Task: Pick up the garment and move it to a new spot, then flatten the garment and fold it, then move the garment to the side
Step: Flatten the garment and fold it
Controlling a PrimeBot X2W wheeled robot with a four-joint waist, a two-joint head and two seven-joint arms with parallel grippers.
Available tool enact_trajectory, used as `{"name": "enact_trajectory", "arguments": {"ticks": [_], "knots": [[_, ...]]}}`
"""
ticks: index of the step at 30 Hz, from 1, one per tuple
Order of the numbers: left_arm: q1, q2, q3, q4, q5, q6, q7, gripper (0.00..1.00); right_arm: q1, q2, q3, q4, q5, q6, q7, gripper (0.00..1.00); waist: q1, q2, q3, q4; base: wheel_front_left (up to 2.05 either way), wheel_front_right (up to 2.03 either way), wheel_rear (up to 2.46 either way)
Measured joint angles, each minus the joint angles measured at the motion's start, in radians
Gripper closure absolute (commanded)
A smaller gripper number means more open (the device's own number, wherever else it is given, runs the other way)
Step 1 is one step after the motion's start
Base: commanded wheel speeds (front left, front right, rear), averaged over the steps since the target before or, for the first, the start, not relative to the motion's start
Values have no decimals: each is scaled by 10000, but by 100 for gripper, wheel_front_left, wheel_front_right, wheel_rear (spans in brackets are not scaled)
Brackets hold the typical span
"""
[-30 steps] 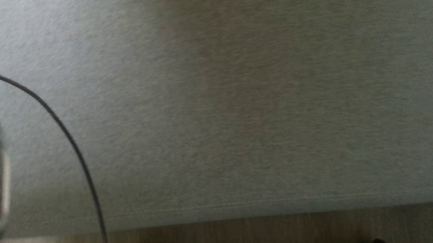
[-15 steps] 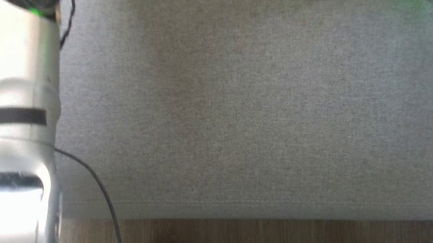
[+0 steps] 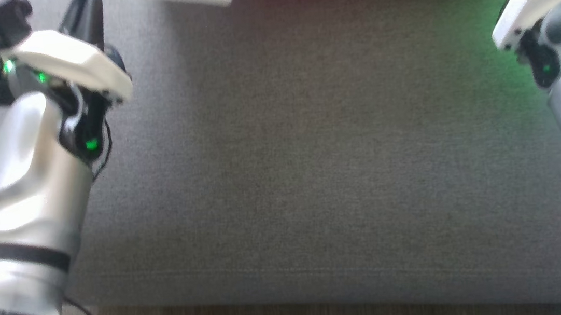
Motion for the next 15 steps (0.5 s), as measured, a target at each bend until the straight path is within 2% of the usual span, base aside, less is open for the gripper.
{"name": "enact_trajectory", "arguments": {"ticks": [4, 15], "knots": [[654, 313, -418, -408, -546, -10, 228, 100, 311, -102, 938, -113, -274, 0, 140, 100, 0, 0, -375, -77, 0, 0, 0], [2090, 1576, -1893, -1682, -991, -10, 895, 100, 988, -330, 1785, -201, 395, 0, 1187, 100, 0, 0, -1191, -162, 0, 0, 0]]}}
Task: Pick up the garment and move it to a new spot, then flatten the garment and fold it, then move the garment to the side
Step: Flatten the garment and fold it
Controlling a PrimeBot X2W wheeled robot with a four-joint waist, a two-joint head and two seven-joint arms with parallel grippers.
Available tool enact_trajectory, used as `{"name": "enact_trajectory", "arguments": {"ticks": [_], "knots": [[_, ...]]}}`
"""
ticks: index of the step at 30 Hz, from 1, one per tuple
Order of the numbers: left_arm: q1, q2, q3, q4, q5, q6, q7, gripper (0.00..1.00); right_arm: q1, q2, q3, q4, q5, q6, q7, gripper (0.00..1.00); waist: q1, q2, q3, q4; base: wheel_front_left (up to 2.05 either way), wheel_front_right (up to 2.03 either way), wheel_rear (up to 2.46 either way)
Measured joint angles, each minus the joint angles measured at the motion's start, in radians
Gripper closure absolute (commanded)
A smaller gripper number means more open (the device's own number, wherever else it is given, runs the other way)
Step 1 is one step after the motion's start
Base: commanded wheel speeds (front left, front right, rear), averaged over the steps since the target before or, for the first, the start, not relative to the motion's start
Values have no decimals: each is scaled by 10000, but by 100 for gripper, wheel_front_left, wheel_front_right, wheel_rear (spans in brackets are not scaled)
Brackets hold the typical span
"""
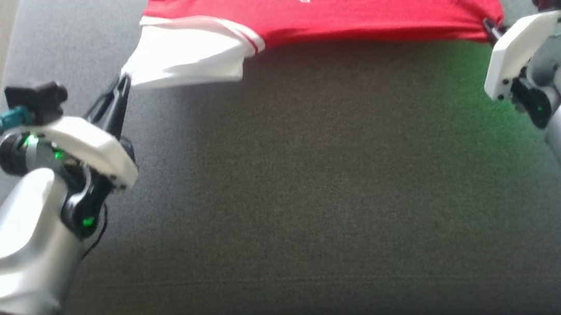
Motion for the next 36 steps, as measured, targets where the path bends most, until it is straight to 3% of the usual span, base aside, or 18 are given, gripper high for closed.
{"name": "enact_trajectory", "arguments": {"ticks": [12, 21, 36], "knots": [[1369, 1555, -1223, -1770, -38, 0, 1024, 100, 630, -374, 1281, -504, 525, 0, 723, 100, 0, 0, -708, -109, 0, 0, 0], [2182, 2405, -1609, -3053, -755, 0, 1764, 100, 1254, -700, 2447, -1195, 1057, 0, 1246, 100, 0, 0, -1115, -176, 0, 0, 0], [3350, 3889, -2130, -5125, -2610, 0, 2268, 100, 2001, -1680, 4073, -3064, 3356, 0, 4046, 100, 0, 0, -1864, -560, 0, 0, 0]]}}
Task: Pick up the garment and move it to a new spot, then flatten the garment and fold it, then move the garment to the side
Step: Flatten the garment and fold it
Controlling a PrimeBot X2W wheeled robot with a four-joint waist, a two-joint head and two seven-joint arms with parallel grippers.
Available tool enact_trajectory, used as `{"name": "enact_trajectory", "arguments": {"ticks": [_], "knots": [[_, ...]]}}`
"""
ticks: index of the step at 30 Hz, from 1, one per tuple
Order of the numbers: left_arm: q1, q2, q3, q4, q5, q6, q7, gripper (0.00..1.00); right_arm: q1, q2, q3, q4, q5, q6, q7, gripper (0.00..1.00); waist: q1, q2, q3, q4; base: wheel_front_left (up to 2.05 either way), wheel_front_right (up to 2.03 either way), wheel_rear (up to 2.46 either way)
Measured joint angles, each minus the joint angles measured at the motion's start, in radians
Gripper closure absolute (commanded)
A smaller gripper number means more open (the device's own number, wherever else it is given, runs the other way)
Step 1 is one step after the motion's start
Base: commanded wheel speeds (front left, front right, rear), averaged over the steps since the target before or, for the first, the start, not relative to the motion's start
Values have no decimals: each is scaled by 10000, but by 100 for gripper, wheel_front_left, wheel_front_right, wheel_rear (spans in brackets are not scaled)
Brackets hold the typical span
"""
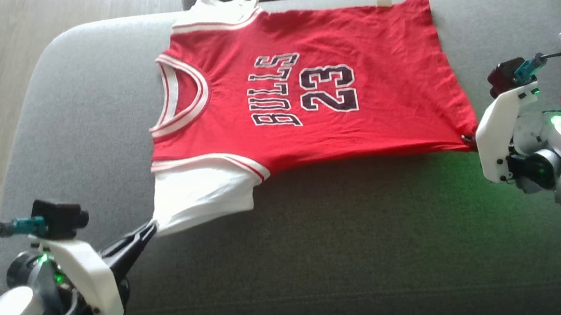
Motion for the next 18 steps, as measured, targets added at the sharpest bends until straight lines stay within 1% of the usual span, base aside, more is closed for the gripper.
{"name": "enact_trajectory", "arguments": {"ticks": [4, 7, 10, 13, 18], "knots": [[223, 293, -107, -353, -334, 0, 109, 100, 145, -328, 320, -428, 408, 0, 566, 100, 0, 0, -189, -75, 0, 0, 0], [406, 518, -98, -642, -815, 0, 109, 100, 454, -537, 545, -826, 842, 0, 1135, 100, 0, 0, -372, -111, 0, 0, 0], [549, 876, -117, -961, -1210, 0, 332, 100, 799, -654, 675, -1225, 1244, 0, 1655, 100, 0, 0, -558, -154, 0, 0, 0], [778, 1283, -286, -1352, -1517, 2, 506, 100, 981, -884, 802, -1670, 1452, 0, 1952, 100, 0, 0, -708, -210, 0, 0, 0], [1189, 1595, -441, -1948, -2077, 2, 646, 100, 1193, -1221, 922, -2324, 1751, 0, 2472, 100, 0, 0, -950, -275, 0, 0, 0]]}}
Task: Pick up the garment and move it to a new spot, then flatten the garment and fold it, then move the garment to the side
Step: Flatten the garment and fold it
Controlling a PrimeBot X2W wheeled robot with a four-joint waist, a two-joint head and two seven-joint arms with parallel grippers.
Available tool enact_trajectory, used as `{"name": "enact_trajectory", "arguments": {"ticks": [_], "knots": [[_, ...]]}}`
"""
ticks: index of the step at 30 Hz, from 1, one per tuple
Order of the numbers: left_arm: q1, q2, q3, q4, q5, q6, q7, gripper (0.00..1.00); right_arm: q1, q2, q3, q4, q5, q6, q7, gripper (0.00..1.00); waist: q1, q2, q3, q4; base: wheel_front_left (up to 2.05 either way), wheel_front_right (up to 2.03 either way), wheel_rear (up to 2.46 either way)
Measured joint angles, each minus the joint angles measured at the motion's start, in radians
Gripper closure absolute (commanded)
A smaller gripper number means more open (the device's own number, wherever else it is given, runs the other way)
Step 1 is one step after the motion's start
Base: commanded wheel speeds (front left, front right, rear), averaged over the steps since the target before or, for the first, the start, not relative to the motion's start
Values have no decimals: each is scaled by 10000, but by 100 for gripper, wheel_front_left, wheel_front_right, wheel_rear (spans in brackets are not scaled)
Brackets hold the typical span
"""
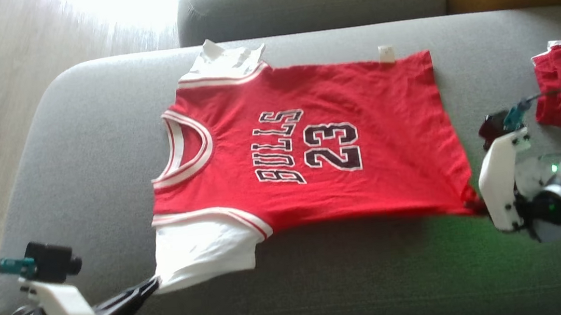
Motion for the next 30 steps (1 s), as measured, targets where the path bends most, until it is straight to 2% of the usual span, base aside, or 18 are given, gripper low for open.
{"name": "enact_trajectory", "arguments": {"ticks": [13, 23, 30], "knots": [[664, 755, -593, -901, -892, 2, 518, 100, 1342, -855, 270, -1576, 113, 0, 1127, 100, 0, 0, -262, -109, 0, 0, 0], [621, 819, -466, -1277, -1325, 4, 456, 100, 1631, -880, -732, -1979, -188, 0, 999, 100, 0, 0, -60, -103, 0, 0, 0], [57, 757, 169, -1290, -1597, 10, -12, 100, 1602, -756, -1503, -2031, -803, 0, 738, 100, 0, 0, 298, -147, 0, 0, 0]]}}
